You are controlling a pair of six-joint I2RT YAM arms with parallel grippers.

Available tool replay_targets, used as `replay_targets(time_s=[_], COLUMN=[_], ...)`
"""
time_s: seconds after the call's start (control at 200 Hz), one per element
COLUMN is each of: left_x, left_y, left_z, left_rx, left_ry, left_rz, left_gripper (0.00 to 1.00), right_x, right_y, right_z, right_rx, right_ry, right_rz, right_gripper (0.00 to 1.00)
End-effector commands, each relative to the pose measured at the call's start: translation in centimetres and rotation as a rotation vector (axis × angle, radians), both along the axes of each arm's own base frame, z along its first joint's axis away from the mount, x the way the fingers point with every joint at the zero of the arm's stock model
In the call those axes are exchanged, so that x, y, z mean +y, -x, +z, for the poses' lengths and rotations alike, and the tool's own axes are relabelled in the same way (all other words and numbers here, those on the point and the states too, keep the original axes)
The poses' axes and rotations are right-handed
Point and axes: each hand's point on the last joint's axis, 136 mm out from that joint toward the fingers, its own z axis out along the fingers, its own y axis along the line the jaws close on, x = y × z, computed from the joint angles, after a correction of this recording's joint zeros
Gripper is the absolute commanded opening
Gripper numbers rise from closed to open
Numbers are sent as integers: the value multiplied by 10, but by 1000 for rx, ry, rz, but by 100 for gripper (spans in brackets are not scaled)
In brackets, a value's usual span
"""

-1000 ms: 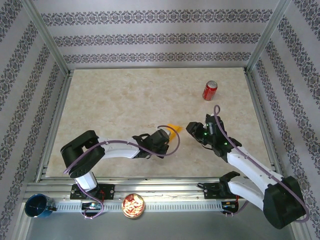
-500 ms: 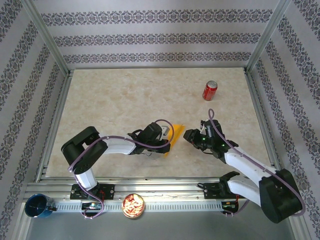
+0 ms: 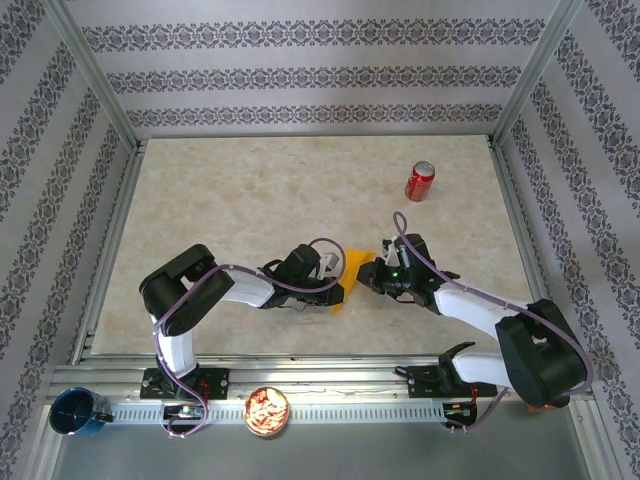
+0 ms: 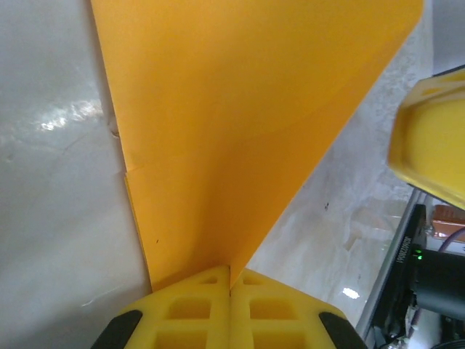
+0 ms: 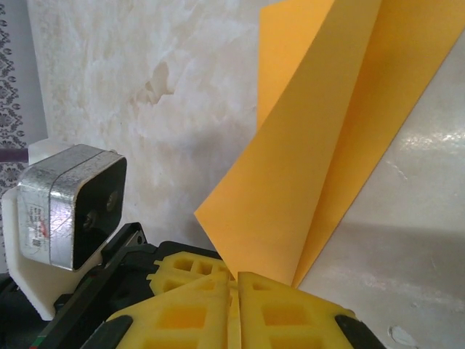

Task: Fold a paper plane with a square sheet of paper (pick it up from the middle)
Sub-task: Fold the wing for the fifth time at the center of the table.

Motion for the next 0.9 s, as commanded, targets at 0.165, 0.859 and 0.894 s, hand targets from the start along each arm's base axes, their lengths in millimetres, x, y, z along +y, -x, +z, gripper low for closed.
replay_targets(time_s=[0.165, 0.859, 0.894], left_x=[-13, -16, -16], left_y=[0, -5, -6], left_z=[6, -2, -1], left_rx=[101, 201, 202], left_ry=[132, 219, 223], left_rz=[7, 92, 92], left_gripper=[0, 0, 0], right_x=[14, -1, -3], right_y=[-11, -28, -27], right_z=[7, 0, 0], right_rx=[-45, -63, -64], right_ry=[-70, -106, -98], right_rz=[45, -14, -16], right_gripper=[10, 9, 8])
